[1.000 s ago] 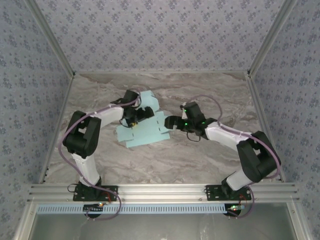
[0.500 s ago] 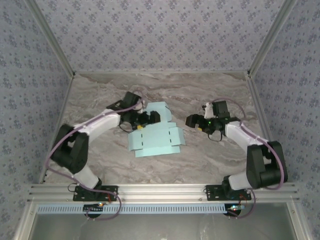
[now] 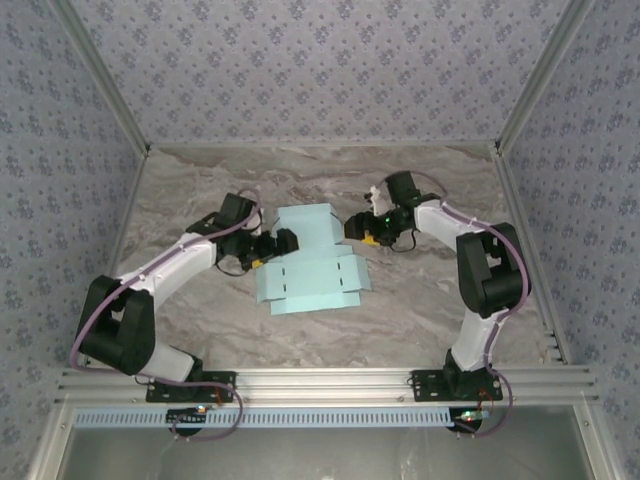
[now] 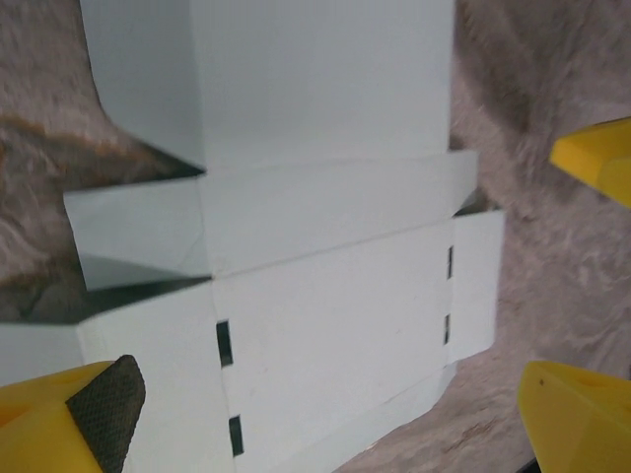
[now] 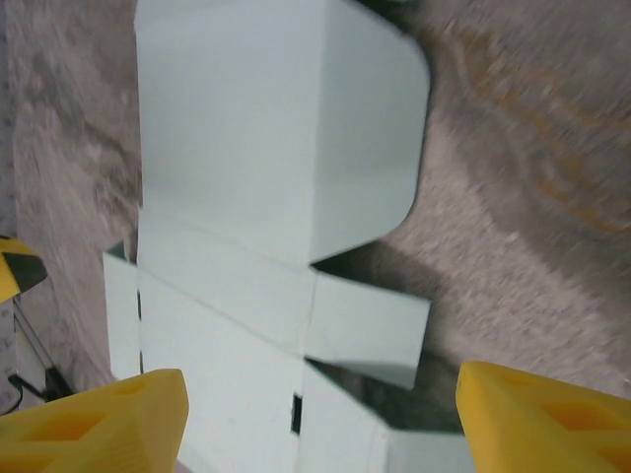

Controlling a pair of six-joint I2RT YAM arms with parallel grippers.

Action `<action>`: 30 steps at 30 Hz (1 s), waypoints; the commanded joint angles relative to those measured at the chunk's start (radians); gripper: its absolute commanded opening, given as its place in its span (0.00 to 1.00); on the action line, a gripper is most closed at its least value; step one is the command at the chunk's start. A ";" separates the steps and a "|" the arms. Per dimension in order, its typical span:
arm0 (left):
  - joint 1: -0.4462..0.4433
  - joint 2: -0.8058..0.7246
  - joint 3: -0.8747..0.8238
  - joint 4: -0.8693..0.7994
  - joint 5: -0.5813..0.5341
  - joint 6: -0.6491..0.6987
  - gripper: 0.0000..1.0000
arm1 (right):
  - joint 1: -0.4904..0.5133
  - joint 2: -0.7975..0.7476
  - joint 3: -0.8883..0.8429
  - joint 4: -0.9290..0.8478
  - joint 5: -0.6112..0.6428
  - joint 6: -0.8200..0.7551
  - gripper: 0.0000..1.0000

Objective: Fold the paper box

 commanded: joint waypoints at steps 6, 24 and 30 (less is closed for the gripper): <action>-0.019 -0.024 -0.090 -0.082 -0.193 -0.031 0.96 | -0.036 -0.068 -0.070 -0.214 -0.014 -0.153 0.77; -0.033 0.110 -0.139 -0.153 -0.427 0.001 0.95 | 0.069 0.208 0.309 -0.440 0.020 -0.435 0.77; -0.032 0.160 -0.113 -0.178 -0.489 0.025 0.94 | 0.072 0.240 0.307 -0.442 -0.029 -0.495 0.76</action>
